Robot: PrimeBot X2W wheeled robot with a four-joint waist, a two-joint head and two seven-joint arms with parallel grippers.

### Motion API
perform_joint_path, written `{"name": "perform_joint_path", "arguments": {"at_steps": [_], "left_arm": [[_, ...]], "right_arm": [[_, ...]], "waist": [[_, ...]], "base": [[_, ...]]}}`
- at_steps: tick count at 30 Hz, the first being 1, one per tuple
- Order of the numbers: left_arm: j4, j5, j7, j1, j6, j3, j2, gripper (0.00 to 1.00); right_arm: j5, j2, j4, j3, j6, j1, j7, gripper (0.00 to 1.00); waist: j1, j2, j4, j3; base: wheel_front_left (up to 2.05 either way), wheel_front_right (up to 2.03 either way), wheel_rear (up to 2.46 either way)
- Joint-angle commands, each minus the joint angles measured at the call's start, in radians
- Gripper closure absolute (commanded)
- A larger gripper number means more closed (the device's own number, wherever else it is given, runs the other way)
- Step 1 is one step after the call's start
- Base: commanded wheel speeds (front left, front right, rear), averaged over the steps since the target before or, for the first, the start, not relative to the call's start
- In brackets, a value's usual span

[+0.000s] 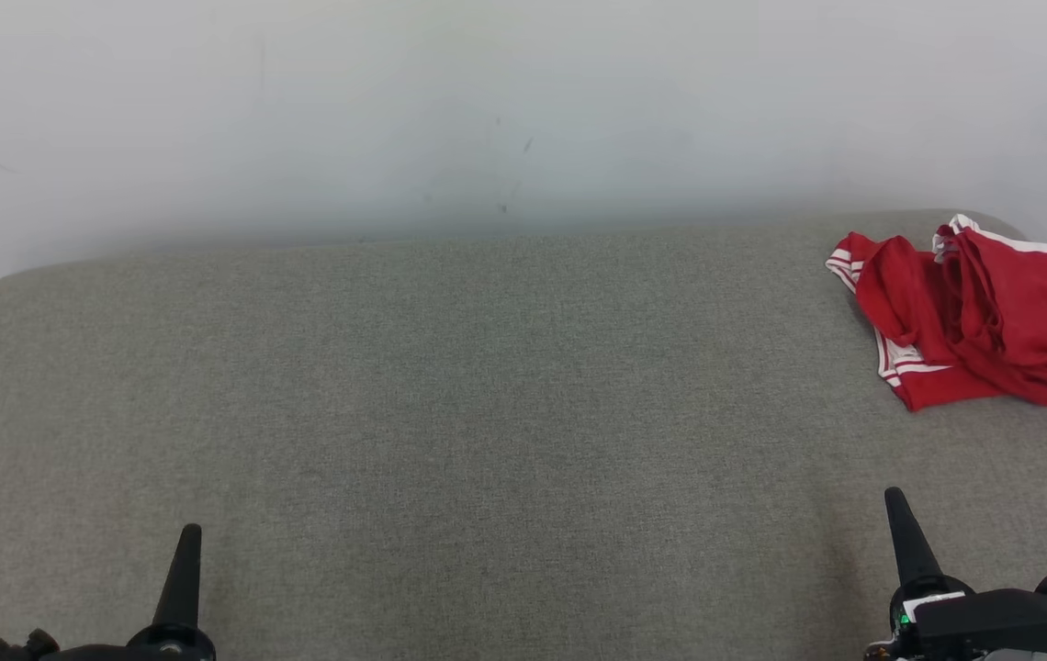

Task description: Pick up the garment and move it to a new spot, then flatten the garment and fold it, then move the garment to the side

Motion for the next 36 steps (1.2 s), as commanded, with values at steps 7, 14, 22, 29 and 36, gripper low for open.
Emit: {"name": "perform_joint_path", "arguments": {"at_steps": [7, 14, 22, 29, 36], "left_arm": [[0.003, -0.085, 0.021, -0.032, -0.004, 0.0, 0.001, 1.0], [0.009, -0.144, 0.037, -0.04, -0.006, -0.001, 0.001, 1.0], [0.014, -0.2, 0.052, -0.047, -0.007, -0.002, 0.0, 1.0], [0.019, -0.252, 0.066, -0.056, -0.009, -0.003, 0.0, 1.0], [0.024, -0.306, 0.08, -0.06, -0.01, -0.004, -0.001, 1.0]], "right_arm": [[0.084, -0.002, -0.009, -0.014, -0.002, -0.023, 0.023, 1.0], [0.143, 0.0, -0.008, -0.022, -0.002, -0.028, 0.04, 1.0], [0.199, 0.002, -0.008, -0.03, -0.002, -0.033, 0.055, 1.0], [0.251, 0.004, -0.007, -0.038, -0.002, -0.04, 0.069, 1.0], [0.303, 0.005, -0.006, -0.046, -0.002, -0.043, 0.084, 1.0]], "waist": [[-0.0001, 0.0, 0.003, 0.002], [-0.0001, 0.0, 0.005, 0.003], [-0.0001, 0.0, 0.007, 0.004], [-0.0001, 0.0, 0.009, 0.006], [-0.0001, 0.0, 0.011, 0.007]], "base": [[0.0, 0.0, 0.0], [0.0, 0.0, 0.0], [0.0, 0.0, 0.0], [0.0, 0.0, 0.0], [0.0, 0.0, 0.0]]}}
